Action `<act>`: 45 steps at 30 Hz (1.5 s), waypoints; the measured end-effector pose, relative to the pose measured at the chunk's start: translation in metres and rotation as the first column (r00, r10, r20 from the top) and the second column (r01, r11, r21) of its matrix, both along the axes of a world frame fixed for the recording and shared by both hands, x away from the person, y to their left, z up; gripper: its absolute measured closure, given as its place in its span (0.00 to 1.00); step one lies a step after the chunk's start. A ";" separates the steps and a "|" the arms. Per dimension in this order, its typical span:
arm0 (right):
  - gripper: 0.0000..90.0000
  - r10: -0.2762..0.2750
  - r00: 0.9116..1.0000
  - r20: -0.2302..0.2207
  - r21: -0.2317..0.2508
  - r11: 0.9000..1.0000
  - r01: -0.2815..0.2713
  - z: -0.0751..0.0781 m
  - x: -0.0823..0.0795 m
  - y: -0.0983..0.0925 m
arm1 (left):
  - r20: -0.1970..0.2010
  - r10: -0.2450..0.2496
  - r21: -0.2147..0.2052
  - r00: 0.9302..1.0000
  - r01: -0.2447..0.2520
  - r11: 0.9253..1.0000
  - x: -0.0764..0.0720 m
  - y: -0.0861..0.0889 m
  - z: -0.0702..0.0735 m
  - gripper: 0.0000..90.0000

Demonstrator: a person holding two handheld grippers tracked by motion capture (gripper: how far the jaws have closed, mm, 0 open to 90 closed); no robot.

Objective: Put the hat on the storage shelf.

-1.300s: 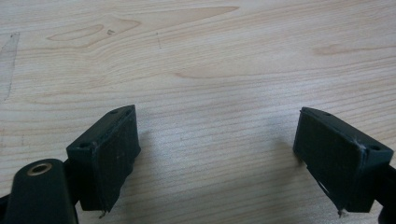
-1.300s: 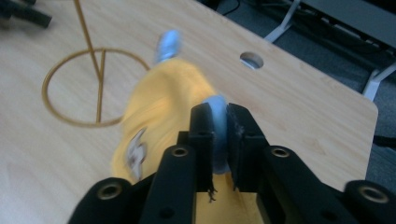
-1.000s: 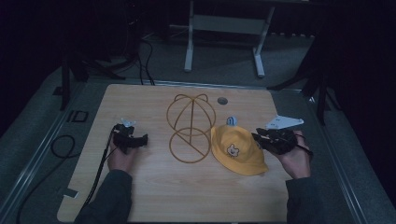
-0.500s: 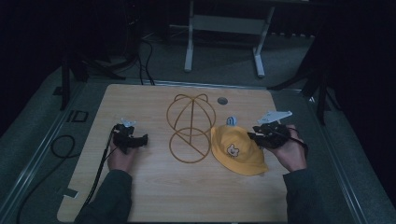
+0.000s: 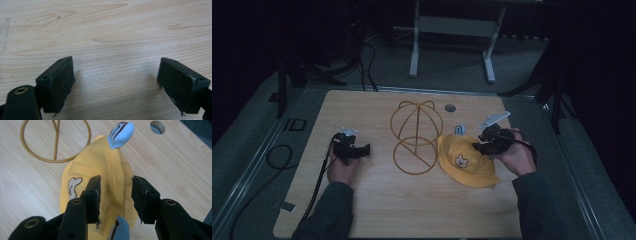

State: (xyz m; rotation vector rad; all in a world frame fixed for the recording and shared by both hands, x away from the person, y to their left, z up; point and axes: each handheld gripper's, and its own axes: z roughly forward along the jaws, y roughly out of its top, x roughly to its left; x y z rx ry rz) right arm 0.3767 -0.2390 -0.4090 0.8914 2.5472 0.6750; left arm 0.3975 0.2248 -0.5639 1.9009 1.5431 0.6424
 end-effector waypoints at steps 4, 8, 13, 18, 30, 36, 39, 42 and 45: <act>0.64 0.001 0.999 -0.034 -0.017 1.000 -0.001 -0.002 0.006 0.002 | 0.001 0.000 -0.001 1.000 0.000 1.000 0.000 0.000 0.000 0.16; 0.62 -0.002 0.998 -0.055 -0.026 1.000 0.000 -0.003 0.011 0.004 | 0.000 0.000 -0.001 1.000 0.000 1.000 0.000 0.000 0.000 0.16; 0.59 -0.006 0.995 -0.095 -0.031 1.000 0.003 -0.005 0.018 0.006 | -0.001 0.000 -0.001 1.000 0.000 1.000 0.000 0.000 0.000 0.16; 0.59 -0.011 0.990 -0.139 -0.039 0.999 0.005 -0.006 0.025 0.009 | 0.000 0.001 -0.002 1.000 -0.001 1.000 0.000 0.000 0.000 0.16; 0.58 -0.031 0.956 -0.292 -0.094 0.996 0.004 -0.011 0.045 0.019 | 0.001 -0.001 0.000 1.000 0.001 1.000 0.000 0.000 0.000 0.16; 0.75 -0.029 0.935 -0.353 -0.097 0.995 -0.006 -0.020 0.053 0.022 | 0.002 -0.001 0.000 1.000 0.001 1.000 0.000 0.000 0.000 0.16; 0.84 -0.010 0.941 -0.338 -0.118 0.992 -0.032 -0.020 0.051 0.025 | 0.002 -0.001 -0.001 1.000 0.001 1.000 0.001 0.000 0.000 0.16; 0.88 -0.004 0.952 -0.305 -0.136 0.990 -0.039 -0.017 0.049 0.026 | 0.002 -0.001 -0.001 1.000 0.001 1.000 0.001 0.000 0.000 0.16; 0.89 -0.001 0.959 -0.284 -0.154 0.987 -0.045 -0.014 0.045 0.027 | 0.002 -0.001 -0.001 1.000 0.001 1.000 0.001 0.000 0.000 0.16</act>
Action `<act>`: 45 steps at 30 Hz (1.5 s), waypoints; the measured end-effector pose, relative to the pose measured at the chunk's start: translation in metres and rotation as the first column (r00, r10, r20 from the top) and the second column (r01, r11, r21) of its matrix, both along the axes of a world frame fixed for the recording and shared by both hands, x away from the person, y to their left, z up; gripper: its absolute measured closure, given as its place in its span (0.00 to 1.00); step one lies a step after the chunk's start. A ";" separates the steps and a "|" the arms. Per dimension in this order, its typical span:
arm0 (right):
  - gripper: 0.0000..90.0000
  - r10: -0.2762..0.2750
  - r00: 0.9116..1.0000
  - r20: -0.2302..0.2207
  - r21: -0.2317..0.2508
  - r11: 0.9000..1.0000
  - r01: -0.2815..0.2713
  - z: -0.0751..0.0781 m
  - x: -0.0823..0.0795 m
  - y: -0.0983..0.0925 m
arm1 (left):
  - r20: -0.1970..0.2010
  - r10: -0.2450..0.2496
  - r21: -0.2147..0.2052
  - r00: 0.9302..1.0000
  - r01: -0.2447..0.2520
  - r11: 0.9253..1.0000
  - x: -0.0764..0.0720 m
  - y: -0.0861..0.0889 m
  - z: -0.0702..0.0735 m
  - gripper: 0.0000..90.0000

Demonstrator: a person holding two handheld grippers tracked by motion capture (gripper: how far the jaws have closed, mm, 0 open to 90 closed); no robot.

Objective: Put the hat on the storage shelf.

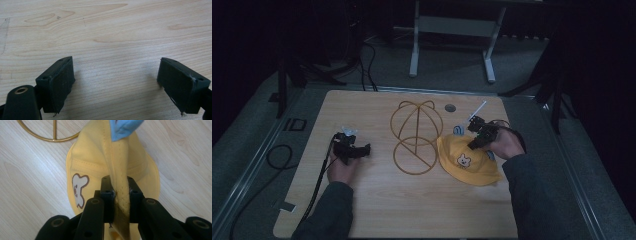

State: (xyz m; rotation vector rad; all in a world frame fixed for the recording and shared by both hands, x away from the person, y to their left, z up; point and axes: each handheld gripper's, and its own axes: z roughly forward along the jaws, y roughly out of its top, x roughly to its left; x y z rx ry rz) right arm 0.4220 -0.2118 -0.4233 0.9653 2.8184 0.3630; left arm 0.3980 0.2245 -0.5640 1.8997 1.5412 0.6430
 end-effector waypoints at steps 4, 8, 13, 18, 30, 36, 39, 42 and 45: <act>0.90 0.010 1.000 0.028 -0.004 1.000 -0.010 0.005 -0.004 0.000 | -0.001 0.000 0.000 1.000 0.000 1.000 0.000 0.000 0.000 0.16; 0.90 0.008 0.999 0.051 0.002 1.000 -0.008 0.009 -0.009 -0.003 | -0.001 0.001 -0.002 1.000 -0.001 1.000 0.000 0.000 0.000 0.16; 0.90 -0.001 0.997 0.075 0.021 1.000 -0.001 0.011 -0.015 -0.007 | -0.001 0.001 -0.002 1.000 -0.001 1.000 0.000 0.000 0.000 0.16; 0.90 0.006 0.993 0.120 0.045 0.999 -0.012 0.016 -0.022 -0.011 | -0.002 0.001 -0.002 1.000 -0.001 1.000 0.000 0.000 0.000 0.16; 0.90 -0.030 0.969 0.244 0.174 0.985 -0.013 0.033 -0.045 -0.025 | -0.004 -0.001 0.000 1.000 0.001 1.000 0.000 0.000 0.000 0.16; 0.90 -0.058 0.957 0.283 0.219 0.976 -0.006 0.039 -0.053 -0.032 | -0.003 -0.001 0.000 1.000 0.001 1.000 0.000 0.000 0.000 0.16; 0.90 -0.072 0.953 0.294 0.235 0.972 0.001 0.040 -0.055 -0.034 | -0.003 -0.001 0.000 1.000 0.001 1.000 0.000 0.000 0.000 0.16; 0.90 -0.084 0.949 0.304 0.256 0.967 0.004 0.041 -0.056 -0.037 | -0.003 -0.001 0.000 1.000 0.001 1.000 0.000 0.000 0.000 0.16; 0.90 -0.100 0.944 0.313 0.282 0.959 0.009 0.043 -0.058 -0.039 | -0.003 -0.001 0.000 1.000 0.001 1.000 0.000 0.000 0.000 0.16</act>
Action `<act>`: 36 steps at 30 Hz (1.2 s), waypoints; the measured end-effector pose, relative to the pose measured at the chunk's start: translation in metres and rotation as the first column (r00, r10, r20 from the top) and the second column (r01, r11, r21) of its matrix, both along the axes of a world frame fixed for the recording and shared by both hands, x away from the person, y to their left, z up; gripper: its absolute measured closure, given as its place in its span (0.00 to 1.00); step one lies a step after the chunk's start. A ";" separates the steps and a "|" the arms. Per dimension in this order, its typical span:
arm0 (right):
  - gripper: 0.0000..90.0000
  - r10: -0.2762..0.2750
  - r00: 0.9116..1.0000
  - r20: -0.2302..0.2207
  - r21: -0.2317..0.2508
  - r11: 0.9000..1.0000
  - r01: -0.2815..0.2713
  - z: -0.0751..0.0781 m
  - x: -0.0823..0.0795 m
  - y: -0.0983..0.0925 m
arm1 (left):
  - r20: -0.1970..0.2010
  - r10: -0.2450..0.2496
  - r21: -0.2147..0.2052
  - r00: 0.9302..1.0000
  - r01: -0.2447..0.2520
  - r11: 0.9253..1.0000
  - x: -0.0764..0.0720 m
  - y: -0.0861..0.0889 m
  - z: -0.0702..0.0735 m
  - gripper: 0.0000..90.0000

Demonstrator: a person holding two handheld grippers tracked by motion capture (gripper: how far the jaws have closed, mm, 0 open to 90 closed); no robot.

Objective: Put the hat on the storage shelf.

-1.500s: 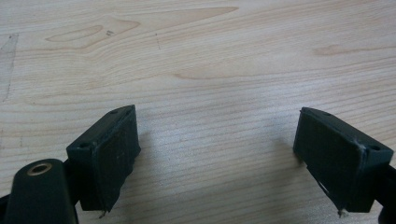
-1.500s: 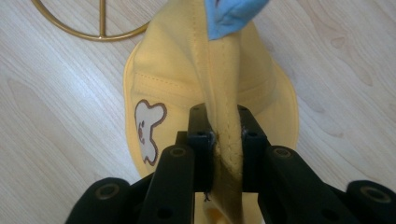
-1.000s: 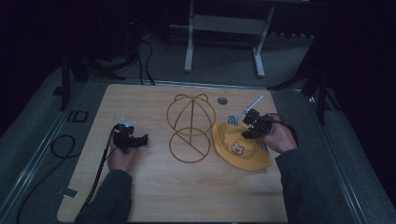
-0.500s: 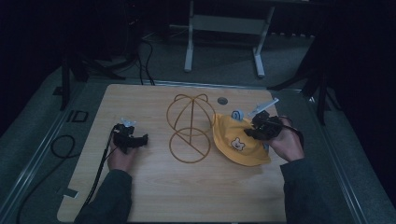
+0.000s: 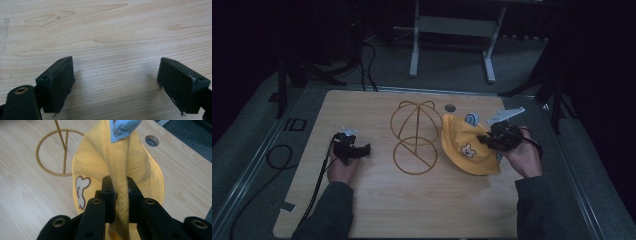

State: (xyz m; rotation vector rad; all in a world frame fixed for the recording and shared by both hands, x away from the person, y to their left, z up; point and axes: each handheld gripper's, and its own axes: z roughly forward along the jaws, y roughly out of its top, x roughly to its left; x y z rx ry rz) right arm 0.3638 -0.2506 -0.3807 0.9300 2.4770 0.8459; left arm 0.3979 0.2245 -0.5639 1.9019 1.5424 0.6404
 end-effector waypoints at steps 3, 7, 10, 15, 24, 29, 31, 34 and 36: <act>0.90 -0.008 1.000 0.026 0.025 1.000 0.008 0.003 -0.003 -0.002 | 0.002 0.001 0.000 1.000 -0.001 1.000 0.000 0.000 0.000 0.16; 0.91 -0.020 0.999 0.047 0.048 0.999 0.018 0.006 -0.005 -0.005 | 0.003 0.002 -0.001 1.000 -0.002 1.000 0.000 0.000 0.000 0.16; 0.91 -0.029 0.997 0.067 0.066 0.997 0.024 0.007 -0.007 -0.006 | 0.003 0.002 -0.001 1.000 -0.002 1.000 0.000 0.000 0.000 0.16; 0.91 -0.043 0.995 0.095 0.099 0.994 0.034 0.010 -0.009 -0.009 | 0.003 0.001 0.000 1.000 -0.001 1.000 0.000 0.000 0.000 0.16; 0.91 -0.042 0.992 0.122 0.150 0.988 0.024 0.013 -0.014 -0.012 | 0.003 0.000 0.000 1.000 0.000 1.000 0.000 0.000 0.000 0.16; 0.91 -0.040 0.989 0.144 0.175 0.985 0.014 0.015 -0.016 -0.014 | 0.002 0.001 0.000 1.000 -0.001 1.000 0.000 0.000 0.000 0.16; 0.91 -0.040 0.989 0.143 0.181 0.983 0.014 0.016 -0.017 -0.015 | 0.002 0.001 0.000 1.000 -0.001 1.000 0.000 0.000 0.000 0.16; 0.91 -0.044 0.986 0.160 0.209 0.978 0.010 0.018 -0.020 -0.018 | 0.002 0.001 0.000 1.000 -0.001 1.000 0.000 0.000 0.000 0.16; 0.91 -0.046 0.985 0.165 0.219 0.976 0.009 0.020 -0.021 -0.019 | 0.002 0.001 0.000 1.000 -0.001 1.000 0.000 0.000 0.000 0.16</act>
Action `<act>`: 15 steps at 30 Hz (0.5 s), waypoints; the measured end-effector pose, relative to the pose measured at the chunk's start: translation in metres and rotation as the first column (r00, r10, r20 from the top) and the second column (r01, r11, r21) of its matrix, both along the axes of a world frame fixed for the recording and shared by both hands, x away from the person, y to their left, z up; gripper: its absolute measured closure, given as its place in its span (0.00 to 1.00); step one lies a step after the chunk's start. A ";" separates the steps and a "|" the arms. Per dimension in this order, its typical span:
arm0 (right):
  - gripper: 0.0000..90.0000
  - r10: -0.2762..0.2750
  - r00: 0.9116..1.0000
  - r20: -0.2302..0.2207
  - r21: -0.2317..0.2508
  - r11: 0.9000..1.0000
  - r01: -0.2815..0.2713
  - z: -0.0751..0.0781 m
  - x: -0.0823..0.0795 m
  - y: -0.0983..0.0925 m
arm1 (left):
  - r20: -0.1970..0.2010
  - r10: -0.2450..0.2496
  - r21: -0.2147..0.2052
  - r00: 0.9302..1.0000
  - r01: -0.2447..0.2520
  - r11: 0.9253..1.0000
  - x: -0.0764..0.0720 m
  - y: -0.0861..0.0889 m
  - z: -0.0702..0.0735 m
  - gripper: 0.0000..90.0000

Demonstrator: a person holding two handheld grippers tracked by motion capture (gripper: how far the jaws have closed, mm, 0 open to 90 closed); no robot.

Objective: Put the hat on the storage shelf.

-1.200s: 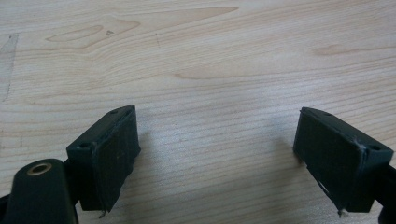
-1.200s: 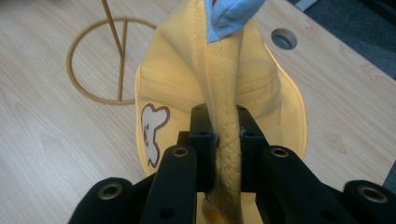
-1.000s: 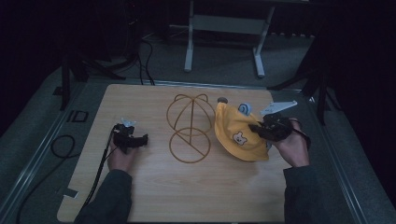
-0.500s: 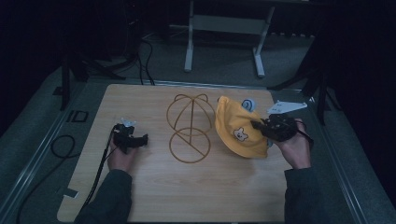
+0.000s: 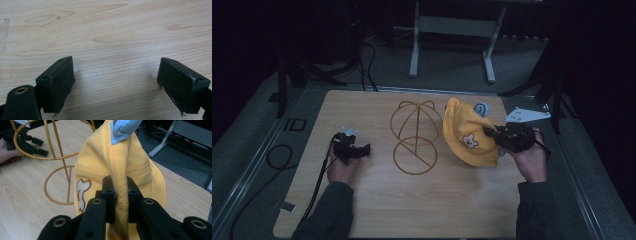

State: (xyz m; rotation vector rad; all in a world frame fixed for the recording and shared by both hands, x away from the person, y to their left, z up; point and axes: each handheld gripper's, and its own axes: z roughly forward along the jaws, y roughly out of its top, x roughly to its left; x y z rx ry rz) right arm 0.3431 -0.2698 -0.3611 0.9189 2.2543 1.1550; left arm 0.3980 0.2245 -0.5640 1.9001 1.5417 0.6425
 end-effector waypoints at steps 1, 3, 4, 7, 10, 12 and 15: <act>0.91 -0.001 1.000 0.004 0.003 1.000 0.001 0.001 0.000 -0.001 | 0.000 0.000 0.000 1.000 0.000 1.000 0.000 0.000 0.000 0.16; 0.92 0.001 1.000 0.012 0.012 1.000 -0.001 0.002 -0.001 -0.002 | 0.000 0.000 0.000 1.000 0.000 1.000 0.000 0.000 0.000 0.16; 0.92 0.004 1.000 0.015 0.017 1.000 -0.004 0.003 -0.002 -0.002 | 0.000 0.000 0.000 1.000 0.000 1.000 0.000 0.000 0.000 0.16; 0.92 0.012 1.000 0.023 0.025 1.000 -0.012 0.006 -0.003 -0.003 | -0.001 0.000 0.000 1.000 0.000 1.000 0.000 0.000 0.000 0.16; 0.92 0.021 0.999 0.031 0.036 0.999 -0.022 0.010 -0.005 -0.004 | -0.001 -0.001 0.000 1.000 0.001 1.000 0.000 0.000 0.000 0.16; 0.92 0.026 0.999 0.035 0.045 0.999 -0.028 0.013 -0.006 -0.005 | -0.002 -0.001 0.000 1.000 0.001 1.000 0.000 0.000 0.000 0.16; 0.92 0.035 0.999 0.040 0.051 0.998 -0.037 0.015 -0.007 -0.006 | -0.002 -0.001 0.000 1.000 0.001 1.000 0.000 0.000 0.000 0.16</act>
